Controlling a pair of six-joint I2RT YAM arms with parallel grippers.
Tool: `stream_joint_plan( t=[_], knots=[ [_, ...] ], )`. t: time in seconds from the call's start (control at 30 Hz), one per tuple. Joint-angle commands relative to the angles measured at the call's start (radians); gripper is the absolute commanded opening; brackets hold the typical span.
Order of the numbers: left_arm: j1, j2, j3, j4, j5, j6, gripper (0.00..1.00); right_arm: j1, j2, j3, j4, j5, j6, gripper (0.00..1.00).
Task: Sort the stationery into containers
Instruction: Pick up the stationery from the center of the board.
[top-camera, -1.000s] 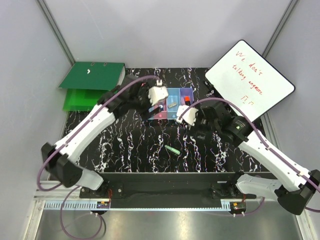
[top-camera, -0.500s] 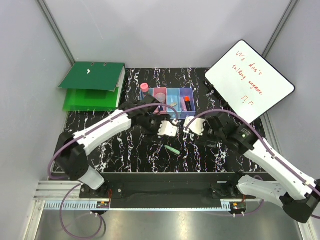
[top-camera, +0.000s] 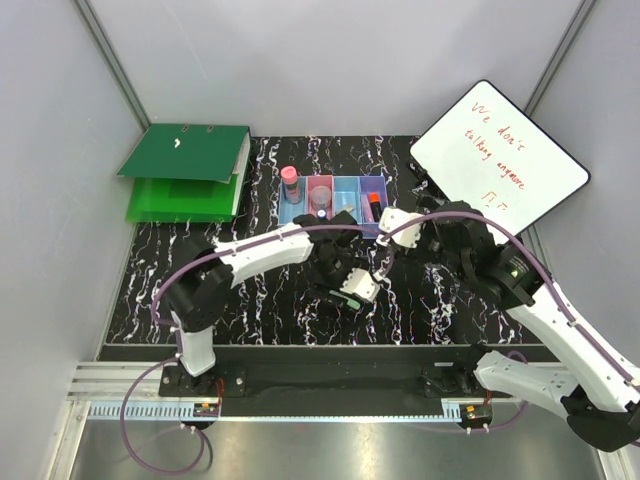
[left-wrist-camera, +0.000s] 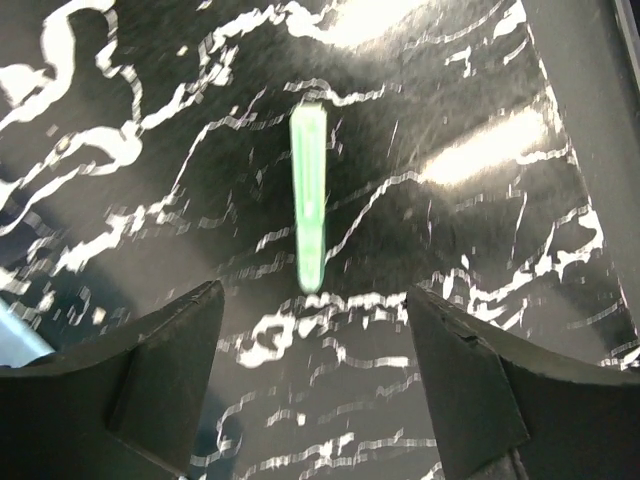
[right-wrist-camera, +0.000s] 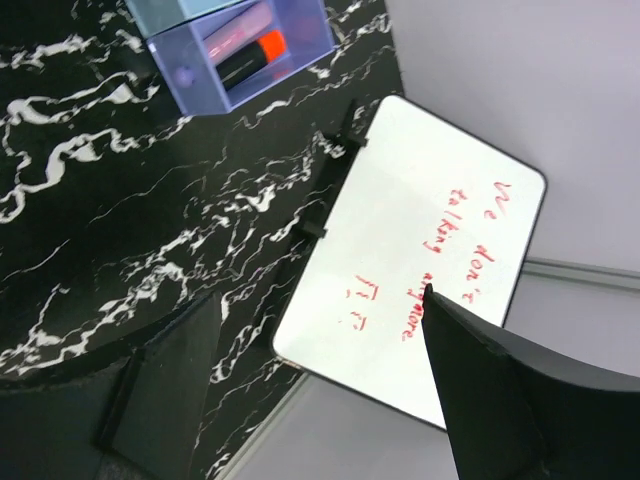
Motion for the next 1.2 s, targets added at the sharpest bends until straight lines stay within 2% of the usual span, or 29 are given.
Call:
stream_joint_plan(
  t=[0.0,0.13,0.43,0.67,0.87,1.0,1.07,1.17],
  knots=[
    [-0.029,0.058,0.066,0.015,-0.009,-0.029,0.75,-0.004,0.031,0.094,0.092,0.036,-0.063,0.87],
    [-0.031,0.096,0.058,0.057,-0.046,-0.086,0.71,-0.006,0.025,0.102,0.111,0.053,-0.082,0.87],
    [-0.031,0.062,-0.043,0.153,-0.079,-0.172,0.66,-0.012,0.014,0.118,0.152,0.065,-0.114,0.88],
    [-0.031,0.075,-0.068,0.186,-0.113,-0.194,0.63,-0.017,0.019,0.146,0.166,0.070,-0.120,0.88],
    [-0.031,0.099,-0.055,0.205,-0.130,-0.201,0.52,-0.017,0.016,0.137,0.175,0.070,-0.125,0.88],
    [-0.031,0.113,-0.049,0.214,-0.133,-0.207,0.39,-0.017,0.017,0.141,0.184,0.071,-0.131,0.88],
    [-0.031,0.115,-0.049,0.214,-0.124,-0.211,0.36,-0.017,0.020,0.143,0.191,0.071,-0.138,0.88],
    [-0.032,0.119,-0.046,0.216,-0.124,-0.215,0.20,-0.018,0.017,0.138,0.198,0.074,-0.141,0.88]
  ],
)
